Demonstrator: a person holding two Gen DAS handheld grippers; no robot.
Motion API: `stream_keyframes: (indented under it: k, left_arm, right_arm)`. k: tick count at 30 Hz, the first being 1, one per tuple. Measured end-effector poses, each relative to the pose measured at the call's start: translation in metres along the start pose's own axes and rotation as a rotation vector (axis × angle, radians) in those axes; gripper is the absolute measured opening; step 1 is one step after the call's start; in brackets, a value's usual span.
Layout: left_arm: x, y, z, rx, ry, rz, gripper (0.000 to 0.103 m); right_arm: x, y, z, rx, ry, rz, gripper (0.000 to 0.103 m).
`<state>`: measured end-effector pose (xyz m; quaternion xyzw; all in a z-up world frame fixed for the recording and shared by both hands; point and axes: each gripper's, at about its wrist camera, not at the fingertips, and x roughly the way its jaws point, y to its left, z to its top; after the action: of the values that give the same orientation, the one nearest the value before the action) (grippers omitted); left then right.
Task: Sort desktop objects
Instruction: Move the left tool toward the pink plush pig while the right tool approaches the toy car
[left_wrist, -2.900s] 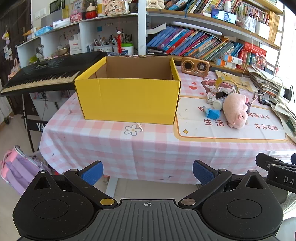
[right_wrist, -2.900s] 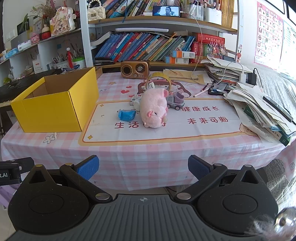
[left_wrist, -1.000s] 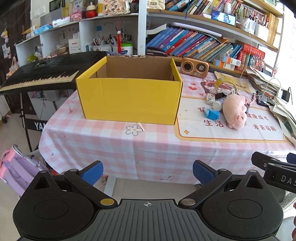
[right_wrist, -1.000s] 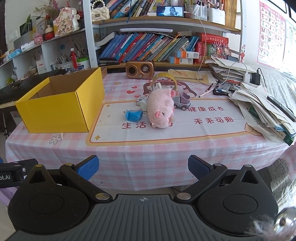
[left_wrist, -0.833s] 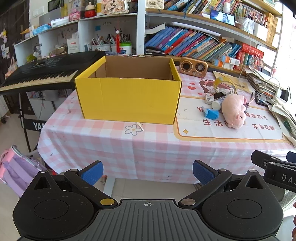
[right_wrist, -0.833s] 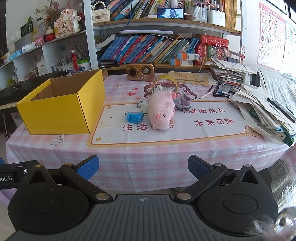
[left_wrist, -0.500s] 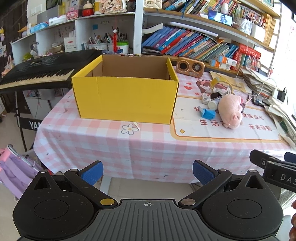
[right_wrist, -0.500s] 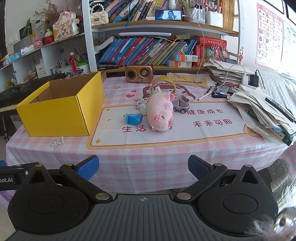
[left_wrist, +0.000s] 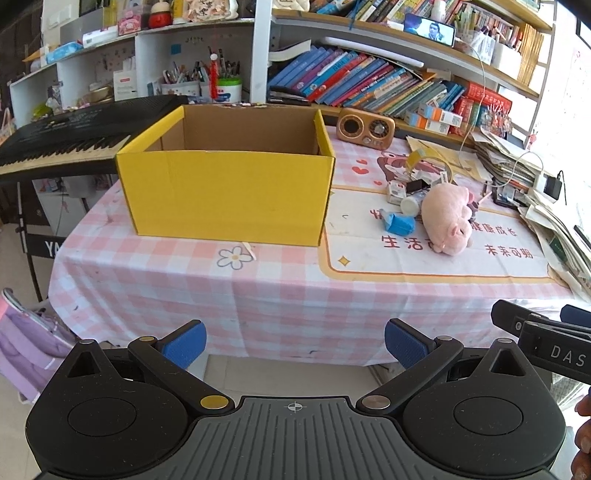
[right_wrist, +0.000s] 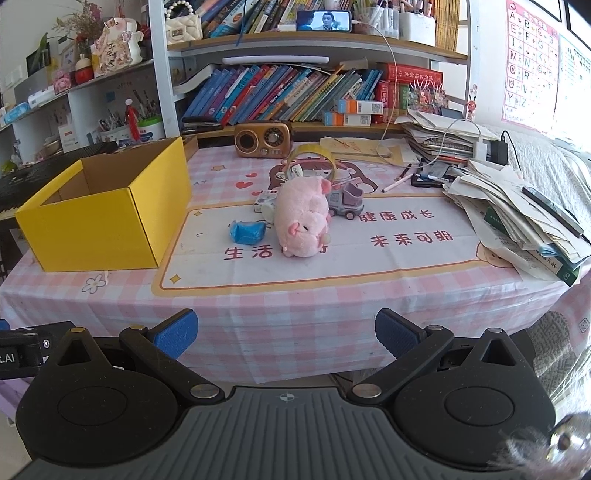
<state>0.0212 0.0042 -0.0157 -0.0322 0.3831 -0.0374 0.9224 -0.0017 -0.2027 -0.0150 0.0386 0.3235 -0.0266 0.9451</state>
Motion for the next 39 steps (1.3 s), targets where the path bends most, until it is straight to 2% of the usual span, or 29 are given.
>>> stream_keyframes:
  k: [21, 31, 39]
  left_arm:
    - [0.041, -0.063, 0.027, 0.006, 0.013, -0.048, 0.103]
    - [0.067, -0.103, 0.040, -0.009, 0.011, -0.076, 0.103]
    - [0.084, -0.138, 0.052, 0.015, 0.006, -0.080, 0.103]
  right_arm:
    - [0.038, -0.056, 0.035, -0.007, 0.020, 0.015, 0.101]
    - [0.065, -0.100, 0.051, 0.004, 0.046, 0.052, 0.102]
    - [0.086, -0.134, 0.069, 0.020, 0.063, 0.043, 0.102]
